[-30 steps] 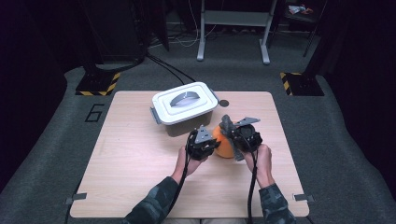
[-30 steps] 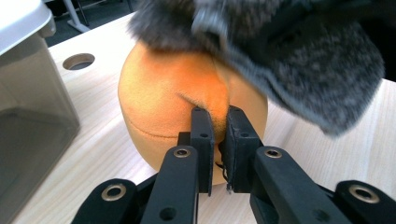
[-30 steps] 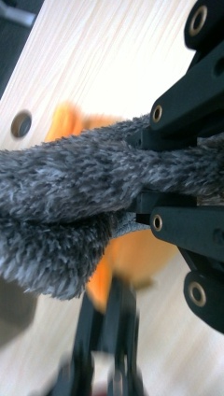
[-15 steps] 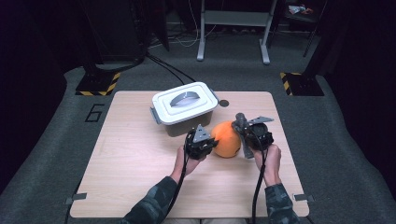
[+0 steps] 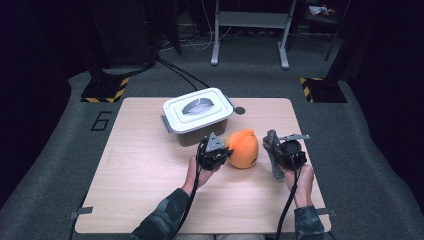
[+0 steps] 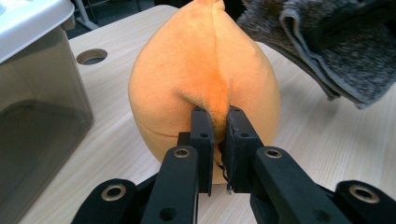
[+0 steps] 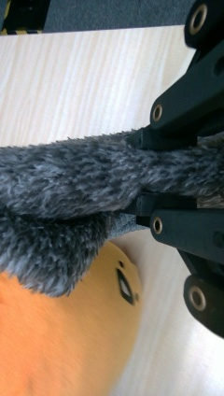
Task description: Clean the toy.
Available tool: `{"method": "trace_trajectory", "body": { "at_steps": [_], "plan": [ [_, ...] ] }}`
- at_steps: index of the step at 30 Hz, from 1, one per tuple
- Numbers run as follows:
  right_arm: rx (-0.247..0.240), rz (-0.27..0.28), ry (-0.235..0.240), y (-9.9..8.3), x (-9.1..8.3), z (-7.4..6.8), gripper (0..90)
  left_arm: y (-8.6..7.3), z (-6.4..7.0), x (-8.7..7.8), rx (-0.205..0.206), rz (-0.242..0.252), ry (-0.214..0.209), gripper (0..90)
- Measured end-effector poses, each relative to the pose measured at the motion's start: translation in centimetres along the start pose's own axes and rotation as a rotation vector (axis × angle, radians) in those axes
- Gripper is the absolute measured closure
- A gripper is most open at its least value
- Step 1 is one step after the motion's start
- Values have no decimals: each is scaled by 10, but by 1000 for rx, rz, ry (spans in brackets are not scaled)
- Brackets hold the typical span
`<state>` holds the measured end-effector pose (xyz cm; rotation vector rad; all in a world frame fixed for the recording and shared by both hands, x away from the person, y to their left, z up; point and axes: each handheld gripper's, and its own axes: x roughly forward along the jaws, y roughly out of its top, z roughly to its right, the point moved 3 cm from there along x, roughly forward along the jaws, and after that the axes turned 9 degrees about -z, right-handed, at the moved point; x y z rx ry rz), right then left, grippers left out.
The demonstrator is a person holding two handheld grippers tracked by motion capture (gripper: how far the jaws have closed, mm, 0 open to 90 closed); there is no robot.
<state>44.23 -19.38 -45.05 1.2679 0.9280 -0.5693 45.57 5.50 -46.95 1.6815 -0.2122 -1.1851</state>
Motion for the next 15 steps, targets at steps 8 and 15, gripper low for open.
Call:
{"method": "trace_trajectory", "body": {
  "at_steps": [8, 15],
  "plan": [
    [-23, -13, 54, -18, -10, -13, 763, 0, -2, 0, -7, 2, 2, 835],
    [-56, -36, 106, -36, -12, -28, 760, -1, -4, 0, -10, 4, 4, 835]
  ]
}}
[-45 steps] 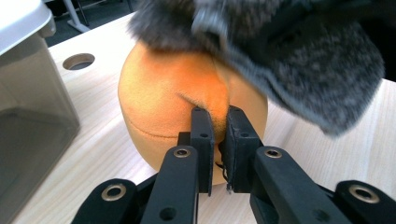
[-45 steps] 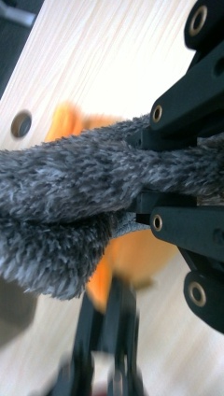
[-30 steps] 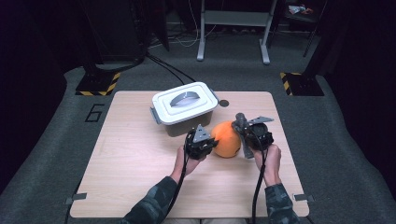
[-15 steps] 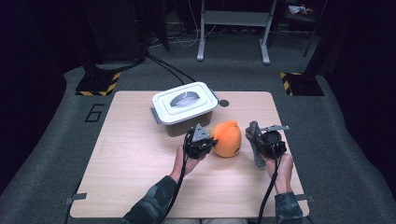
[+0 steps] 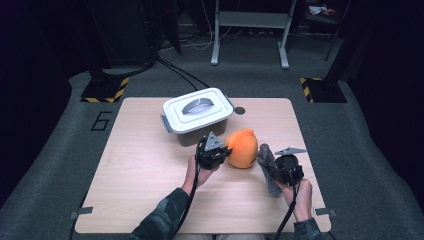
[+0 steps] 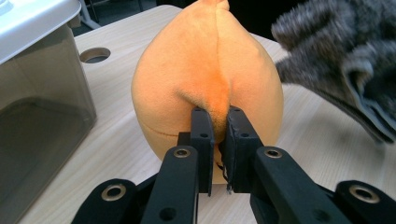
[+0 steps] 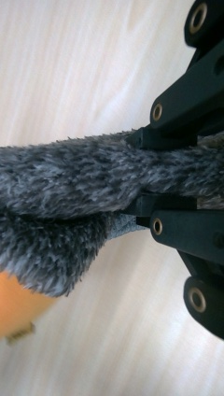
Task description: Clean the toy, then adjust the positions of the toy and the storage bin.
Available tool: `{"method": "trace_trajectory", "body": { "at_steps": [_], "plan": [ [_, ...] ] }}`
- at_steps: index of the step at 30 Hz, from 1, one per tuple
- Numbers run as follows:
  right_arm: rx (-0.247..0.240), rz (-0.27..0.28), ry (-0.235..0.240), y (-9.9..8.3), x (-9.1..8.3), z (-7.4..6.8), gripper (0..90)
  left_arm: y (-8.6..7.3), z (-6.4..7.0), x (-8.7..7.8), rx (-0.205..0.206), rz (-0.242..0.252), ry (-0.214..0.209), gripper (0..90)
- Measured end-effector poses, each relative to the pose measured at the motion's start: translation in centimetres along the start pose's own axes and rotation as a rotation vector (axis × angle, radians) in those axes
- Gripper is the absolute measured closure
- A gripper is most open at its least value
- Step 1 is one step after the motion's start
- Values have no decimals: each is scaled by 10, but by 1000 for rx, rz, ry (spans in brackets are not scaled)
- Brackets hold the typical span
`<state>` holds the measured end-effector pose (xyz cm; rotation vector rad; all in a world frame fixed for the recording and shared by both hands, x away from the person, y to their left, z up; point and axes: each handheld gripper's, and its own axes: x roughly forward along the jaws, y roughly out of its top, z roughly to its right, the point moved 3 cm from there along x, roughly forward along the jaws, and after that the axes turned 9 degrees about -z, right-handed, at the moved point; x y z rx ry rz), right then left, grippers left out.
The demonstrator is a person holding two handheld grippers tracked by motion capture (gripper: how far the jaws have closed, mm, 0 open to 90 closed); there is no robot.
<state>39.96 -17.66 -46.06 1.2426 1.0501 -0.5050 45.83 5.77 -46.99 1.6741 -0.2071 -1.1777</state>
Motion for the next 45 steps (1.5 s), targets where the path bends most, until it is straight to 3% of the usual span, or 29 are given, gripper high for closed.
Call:
{"method": "trace_trajectory", "body": {
  "at_steps": [6, 14, 18, 31, 37, 39, 41, 42, 43, 44, 45],
  "plan": [
    [-24, -23, 41, -12, 3, -12, 760, 0, 1, 0, -2, -1, 0, 835],
    [-77, -63, 114, -26, 5, -39, 754, 3, 0, 1, -2, -3, 6, 835],
    [-132, -104, 144, -34, 14, -52, 752, 4, 0, 1, -15, -6, -2, 835],
    [-216, -155, 217, -44, 32, -94, 739, 6, -3, 2, -11, -5, 9, 835],
    [-281, -174, 245, -47, 41, -111, 716, 6, -2, 2, -18, -3, 8, 835],
    [-295, -173, 241, -47, 43, -115, 642, 6, -3, 2, -16, -4, 10, 835],
    [-320, -150, 236, -45, 42, -115, 420, 6, -2, 2, -19, -4, 9, 835],
    [-320, -150, 236, -45, 42, -115, 420, 6, -2, 2, -19, -4, 9, 835],
    [-320, -138, 235, -45, 40, -114, 375, 6, -3, 2, -11, -5, 14, 835],
    [-309, -110, 233, -43, 36, -108, 257, 6, -4, 2, -9, -6, 11, 835],
    [-309, -110, 233, -43, 36, -108, 257, 6, -4, 1, -9, -7, 11, 835]
  ]
}}
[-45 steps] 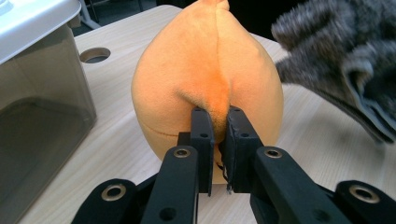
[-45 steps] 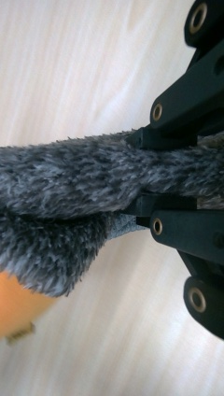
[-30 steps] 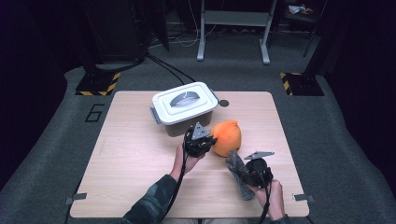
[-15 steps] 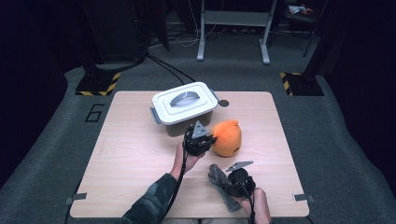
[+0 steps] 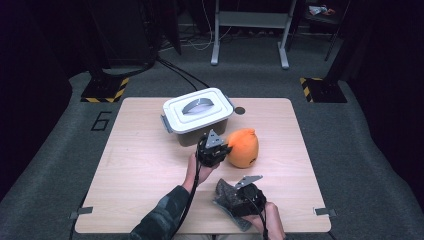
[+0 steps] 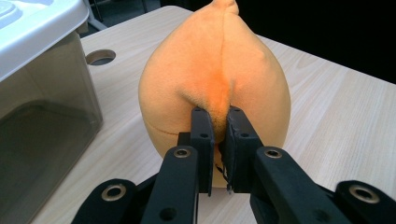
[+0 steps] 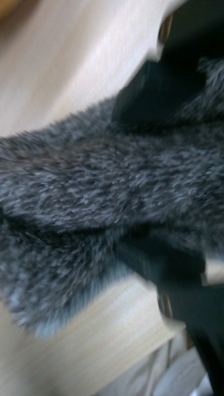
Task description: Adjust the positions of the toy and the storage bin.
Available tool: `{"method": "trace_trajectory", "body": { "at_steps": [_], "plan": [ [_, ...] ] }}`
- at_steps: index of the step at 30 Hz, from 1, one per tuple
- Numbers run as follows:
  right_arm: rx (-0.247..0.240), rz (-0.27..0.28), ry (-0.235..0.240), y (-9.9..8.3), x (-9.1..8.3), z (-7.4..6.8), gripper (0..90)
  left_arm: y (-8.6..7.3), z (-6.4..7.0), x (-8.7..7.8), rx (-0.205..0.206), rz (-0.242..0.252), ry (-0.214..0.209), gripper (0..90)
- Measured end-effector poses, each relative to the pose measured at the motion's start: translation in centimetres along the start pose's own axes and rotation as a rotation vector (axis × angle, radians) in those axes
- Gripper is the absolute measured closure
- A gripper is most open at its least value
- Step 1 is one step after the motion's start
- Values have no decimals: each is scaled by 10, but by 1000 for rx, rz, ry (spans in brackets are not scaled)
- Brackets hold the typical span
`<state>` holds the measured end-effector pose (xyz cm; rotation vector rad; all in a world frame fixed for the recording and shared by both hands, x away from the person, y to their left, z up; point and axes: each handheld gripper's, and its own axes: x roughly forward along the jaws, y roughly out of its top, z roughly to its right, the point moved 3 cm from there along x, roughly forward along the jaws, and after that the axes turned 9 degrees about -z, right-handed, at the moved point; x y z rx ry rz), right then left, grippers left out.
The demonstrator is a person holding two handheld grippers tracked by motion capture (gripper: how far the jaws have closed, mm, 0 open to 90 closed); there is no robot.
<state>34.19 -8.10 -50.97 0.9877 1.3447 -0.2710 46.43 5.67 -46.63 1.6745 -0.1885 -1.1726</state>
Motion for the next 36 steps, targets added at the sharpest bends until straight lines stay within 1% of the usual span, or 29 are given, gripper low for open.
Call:
{"method": "trace_trajectory", "body": {
  "at_steps": [1, 2, 3, 4, 7, 9, 10, 12, 14, 15, 16, 17, 18, 19, 20, 21, 22, 23, 24, 25, 26, 27, 28, 29, 30, 31, 32, 35, 36],
  "plan": [
    [20, 20, 3, 0, -2, 0, 246, 0, 0, 0, 0, 0, 1, 835],
    [5, 32, 8, -1, -5, 3, 206, 0, -1, 0, 1, -5, -2, 835],
    [7, 35, 13, -2, -8, 5, 163, 0, -1, 0, 3, -4, 0, 835],
    [9, 51, 7, -2, -11, 7, 149, 0, 0, 0, 0, 0, 0, 835],
    [9, 66, 15, -2, -15, 11, 123, 0, 0, 0, -1, 0, 1, 835],
    [20, 76, 3, -4, -18, 15, 90, 0, -1, -1, 1, -6, -2, 835],
    [41, 90, -8, -5, -20, 18, 80, 0, -1, -1, 0, -3, 0, 835],
    [39, 119, -25, -7, -22, 28, 55, 0, -1, -1, 1, 0, 4, 836],
    [84, 150, -35, -12, -26, 41, 26, 0, -1, -1, 1, 2, 6, 836],
    [89, 156, -50, -15, -27, 48, 18, 0, -1, -1, -1, 3, 6, 836],
    [89, 156, -50, -15, -27, 48, 18, 0, -1, -1, -1, 3, 6, 836],
    [110, 155, -56, -17, -28, 52, 9, 0, -1, -2, 2, 2, 7, 836],
    [168, 188, -82, -23, -31, 68, 4, 0, -1, -1, 3, 4, 4, 837],
    [168, 188, -82, -23, -31, 68, 4, 0, -1, -2, 4, 4, 3, 837],
    [221, 210, -109, -29, -34, 84, 0, 0, -1, -2, 6, 5, 5, 838],
    [221, 210, -109, -29, -34, 84, 0, 0, -1, -2, 6, 5, 5, 838],
    [238, 220, -120, -32, -34, 90, 0, 1, -1, -2, 11, 8, 10, 838],
    [253, 221, -154, -36, -35, 100, 0, 1, -1, -2, 10, 9, 11, 839],
    [269, 219, -168, -39, -35, 106, 0, 1, 0, -3, 13, 4, 4, 839],
    [285, 216, -198, -43, -34, 114, 0, 2, 0, -3, 16, 6, 7, 841],
    [312, 206, -203, -47, -31, 123, 0, 2, 1, -3, 17, 17, 15, 842],
    [327, 206, -206, -49, -29, 128, 0, 3, 1, -4, 20, 15, 9, 844],
    [363, 197, -236, -54, -25, 139, 0, 4, 1, -4, 22, 19, 11, 845],
    [363, 197, -236, -54, -25, 139, 0, 5, 1, -5, 27, 21, 17, 845],
    [375, 184, -263, -58, -21, 147, 1, 7, 2, -7, 37, 24, 20, 847],
    [385, 180, -271, -59, -20, 149, 1, 7, 2, -7, 37, 24, 20, 847],
    [385, 180, -271, -59, -20, 149, 1, 7, 2, -7, 32, 33, 21, 847],
    [395, 172, -286, -63, -16, 156, 4, 9, 1, -11, 43, 34, 27, 848],
    [409, 167, -285, -63, -15, 157, 3, 10, 1, -13, 43, 34, 24, 849]
  ]
}}
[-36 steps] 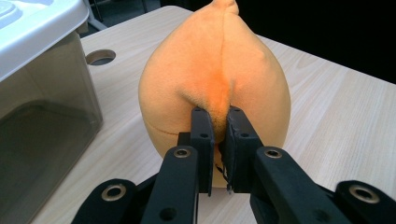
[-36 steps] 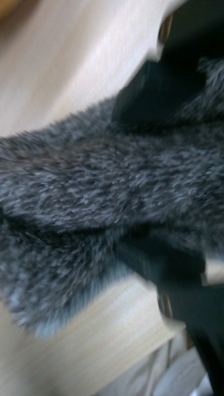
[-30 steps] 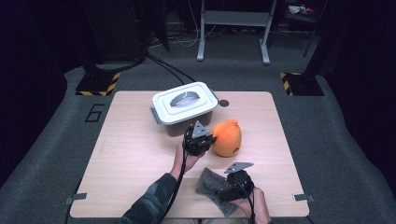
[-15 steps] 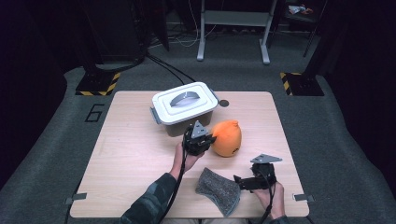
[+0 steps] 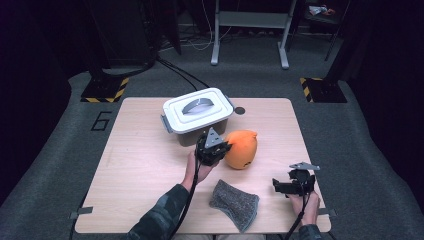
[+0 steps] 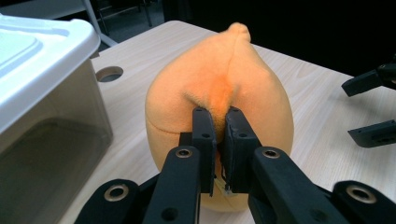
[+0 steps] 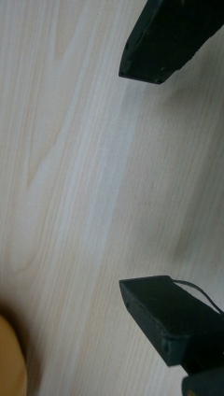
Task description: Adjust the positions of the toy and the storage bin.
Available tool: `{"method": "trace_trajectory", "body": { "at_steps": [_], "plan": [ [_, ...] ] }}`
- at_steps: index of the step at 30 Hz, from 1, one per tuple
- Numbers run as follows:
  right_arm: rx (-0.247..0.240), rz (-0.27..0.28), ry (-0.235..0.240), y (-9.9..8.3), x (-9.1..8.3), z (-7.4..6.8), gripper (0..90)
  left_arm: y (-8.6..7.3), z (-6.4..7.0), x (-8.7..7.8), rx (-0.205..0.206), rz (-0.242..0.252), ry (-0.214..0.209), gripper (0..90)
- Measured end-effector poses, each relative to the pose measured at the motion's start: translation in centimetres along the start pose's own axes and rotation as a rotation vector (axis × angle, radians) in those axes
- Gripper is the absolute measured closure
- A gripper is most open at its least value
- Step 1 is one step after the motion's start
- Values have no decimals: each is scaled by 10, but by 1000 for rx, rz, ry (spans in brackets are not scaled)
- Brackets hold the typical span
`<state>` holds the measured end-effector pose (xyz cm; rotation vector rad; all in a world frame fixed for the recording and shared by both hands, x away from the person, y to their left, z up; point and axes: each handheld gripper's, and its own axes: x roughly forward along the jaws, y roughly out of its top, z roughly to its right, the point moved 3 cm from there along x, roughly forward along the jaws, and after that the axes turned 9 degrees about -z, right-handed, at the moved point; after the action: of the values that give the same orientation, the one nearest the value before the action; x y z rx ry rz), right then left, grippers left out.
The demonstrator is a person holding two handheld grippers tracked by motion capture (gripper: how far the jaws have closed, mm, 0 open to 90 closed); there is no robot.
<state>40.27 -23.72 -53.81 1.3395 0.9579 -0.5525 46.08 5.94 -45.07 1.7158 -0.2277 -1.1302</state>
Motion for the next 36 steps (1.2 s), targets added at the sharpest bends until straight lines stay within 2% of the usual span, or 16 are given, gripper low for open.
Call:
{"method": "trace_trajectory", "body": {
  "at_steps": [1, 9, 13, 20, 29, 36],
  "plan": [
    [-5, 4, -11, 0, 1, 3, 5, 1, 1, -1, -10, 9, 0, 849],
    [0, 8, -44, -1, 10, 11, 7, 3, 0, -14, 7, 12, 13, 848],
    [0, 23, -46, -1, 11, 14, 1, 2, -2, -21, -3, 19, 16, 848],
    [-20, 47, -40, -2, 13, 17, 0, -3, -8, -36, 3, 9, 30, 848],
    [-16, 52, -35, -2, 13, 17, 0, -14, -14, -57, 6, -7, 45, 848],
    [-16, 52, -35, -2, 13, 17, 0, -19, -17, -70, 2, 7, 62, 847]
  ]
}}
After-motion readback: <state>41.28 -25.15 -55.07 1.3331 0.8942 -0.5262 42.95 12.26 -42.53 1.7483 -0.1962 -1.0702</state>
